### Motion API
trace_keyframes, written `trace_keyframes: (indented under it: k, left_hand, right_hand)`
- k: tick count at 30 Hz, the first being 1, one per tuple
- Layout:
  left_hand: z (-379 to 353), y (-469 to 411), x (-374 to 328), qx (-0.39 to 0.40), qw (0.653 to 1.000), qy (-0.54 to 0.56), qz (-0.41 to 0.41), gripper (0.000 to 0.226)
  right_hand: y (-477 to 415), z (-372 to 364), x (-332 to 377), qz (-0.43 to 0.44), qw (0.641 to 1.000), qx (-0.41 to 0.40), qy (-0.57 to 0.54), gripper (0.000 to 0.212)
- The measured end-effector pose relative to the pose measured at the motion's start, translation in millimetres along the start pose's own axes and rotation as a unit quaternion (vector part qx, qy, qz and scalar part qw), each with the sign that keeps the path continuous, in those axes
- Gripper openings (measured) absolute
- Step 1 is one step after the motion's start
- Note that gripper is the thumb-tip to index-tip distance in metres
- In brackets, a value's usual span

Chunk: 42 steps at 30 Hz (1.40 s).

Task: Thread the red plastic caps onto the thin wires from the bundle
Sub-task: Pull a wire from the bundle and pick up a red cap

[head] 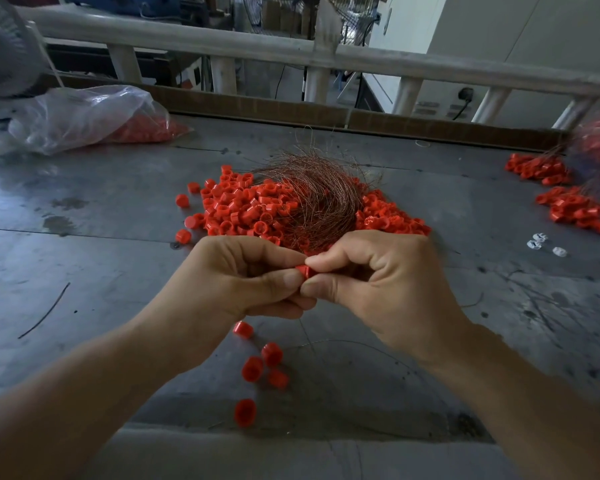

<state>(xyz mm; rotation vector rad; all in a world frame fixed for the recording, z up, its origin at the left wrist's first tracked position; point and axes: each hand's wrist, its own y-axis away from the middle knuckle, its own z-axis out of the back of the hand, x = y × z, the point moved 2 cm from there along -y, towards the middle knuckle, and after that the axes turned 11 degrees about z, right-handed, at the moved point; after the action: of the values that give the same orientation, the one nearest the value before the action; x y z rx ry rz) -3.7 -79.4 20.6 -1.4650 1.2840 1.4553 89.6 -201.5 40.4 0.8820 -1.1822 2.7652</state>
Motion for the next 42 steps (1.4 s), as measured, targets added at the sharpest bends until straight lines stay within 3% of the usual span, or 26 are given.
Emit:
trace_keyframes:
  k: [6,14,16,19,24,28,33,42]
  left_hand:
    - [-0.6,-0.8,2.2,0.016,0.999,0.035,0.014,0.024]
    - [0.5,1.0,3.5,0.029,0.999,0.024,0.000,0.032]
    - [1.7,0.7,2.9,0.039,0.999,0.024,0.000,0.039]
    - [2.7,0.4,1.0,0.062,0.998,0.026,0.008,0.032]
    - [3.6,1.5,0.2,0.112,0.993,0.029,0.028,0.044]
    - [3.6,2.0,0.4,0.129,0.990,0.040,0.041,0.052]
    - [-1.8,7.2,-0.7,0.095,0.995,-0.026,-0.029,0.064]
    - [-10.1,15.7,1.0,0.073,0.991,-0.041,-0.108,0.056]
  right_hand:
    - [-0.9,4.7,-6.1,-0.021,0.997,0.019,-0.065,0.024]
    - [-0.1,1.7,-4.7,0.012,0.999,0.017,-0.027,0.019]
    - [-0.1,2.8,-5.1,-0.012,0.998,0.017,-0.065,0.020]
    - [-1.0,4.1,-5.5,-0.047,0.992,0.025,-0.114,0.018]
    - [-1.9,5.8,-5.8,-0.086,0.978,0.110,-0.153,0.031]
    - [-3.1,6.6,-2.5,-0.067,0.976,0.172,-0.116,0.019]
    - [-4.1,5.8,2.4,-0.018,0.988,0.147,-0.046,0.012]
    - [-0.8,4.7,9.5,0.030,0.991,0.130,-0.013,0.004]
